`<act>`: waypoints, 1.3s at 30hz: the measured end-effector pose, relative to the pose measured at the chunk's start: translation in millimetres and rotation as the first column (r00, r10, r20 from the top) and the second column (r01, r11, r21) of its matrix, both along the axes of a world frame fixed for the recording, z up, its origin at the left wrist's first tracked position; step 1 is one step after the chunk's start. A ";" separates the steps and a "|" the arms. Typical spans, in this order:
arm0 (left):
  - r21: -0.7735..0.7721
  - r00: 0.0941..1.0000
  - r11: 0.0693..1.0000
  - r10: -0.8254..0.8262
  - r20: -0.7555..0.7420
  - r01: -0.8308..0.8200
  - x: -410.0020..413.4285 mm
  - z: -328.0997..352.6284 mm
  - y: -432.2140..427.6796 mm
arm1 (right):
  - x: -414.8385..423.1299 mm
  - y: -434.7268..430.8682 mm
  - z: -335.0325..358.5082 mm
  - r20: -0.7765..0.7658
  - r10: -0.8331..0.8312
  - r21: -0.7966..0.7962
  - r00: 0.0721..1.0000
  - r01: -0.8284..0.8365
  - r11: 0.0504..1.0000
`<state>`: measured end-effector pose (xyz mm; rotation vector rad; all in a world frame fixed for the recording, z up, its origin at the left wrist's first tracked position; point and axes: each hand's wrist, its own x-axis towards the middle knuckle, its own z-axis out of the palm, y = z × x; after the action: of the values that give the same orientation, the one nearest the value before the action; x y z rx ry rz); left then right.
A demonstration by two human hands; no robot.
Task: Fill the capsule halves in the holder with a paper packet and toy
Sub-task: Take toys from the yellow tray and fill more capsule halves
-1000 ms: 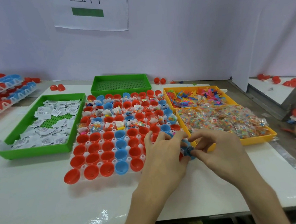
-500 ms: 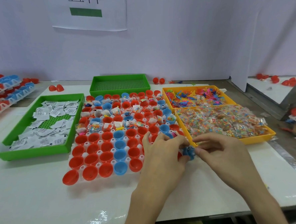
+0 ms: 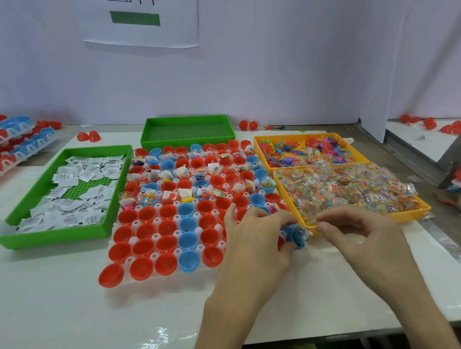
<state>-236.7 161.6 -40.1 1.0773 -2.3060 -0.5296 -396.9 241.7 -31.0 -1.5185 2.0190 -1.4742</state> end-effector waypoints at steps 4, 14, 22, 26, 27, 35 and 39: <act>-0.007 1.000 1.000 -0.004 0.001 0.004 0.4 0.6 -0.2 | -2.5 0.5 0.0 0.008 -0.015 -0.009 1.000 0.015 1.000; -0.022 1.000 1.000 0.007 -0.010 -0.008 -2.6 -2.3 -0.8 | 18.4 -1.7 -5.9 -0.051 0.015 0.015 0.999 -0.014 1.000; -0.013 1.000 1.000 0.014 0.000 -0.014 -1.6 -2.0 -3.6 | 25.6 -7.1 -7.2 -0.177 0.029 0.016 0.984 -0.026 1.000; -0.007 1.000 1.000 0.011 0.003 -0.011 -2.9 -1.6 -3.4 | 22.8 -6.8 -4.6 -0.136 0.044 0.098 0.990 -0.030 0.995; 0.001 1.000 1.000 0.010 0.001 -0.010 -3.4 -1.0 -2.8 | 22.4 -6.4 -4.7 -0.124 0.043 0.130 0.991 -0.027 0.991; 0.006 1.000 1.000 0.015 -0.004 -0.015 -4.1 -0.5 -1.9 | 25.8 -4.8 -3.6 -0.171 0.017 0.200 0.985 0.018 0.980; 0.004 1.000 1.000 0.007 0.004 -0.007 -3.6 -1.4 -2.3 | 26.9 -5.6 -7.9 -0.167 -0.035 0.094 0.985 0.051 0.994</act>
<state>-240.3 159.4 -41.5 1.0885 -2.3050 -0.5306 -369.9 236.1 -38.9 -1.6140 2.1953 -1.2819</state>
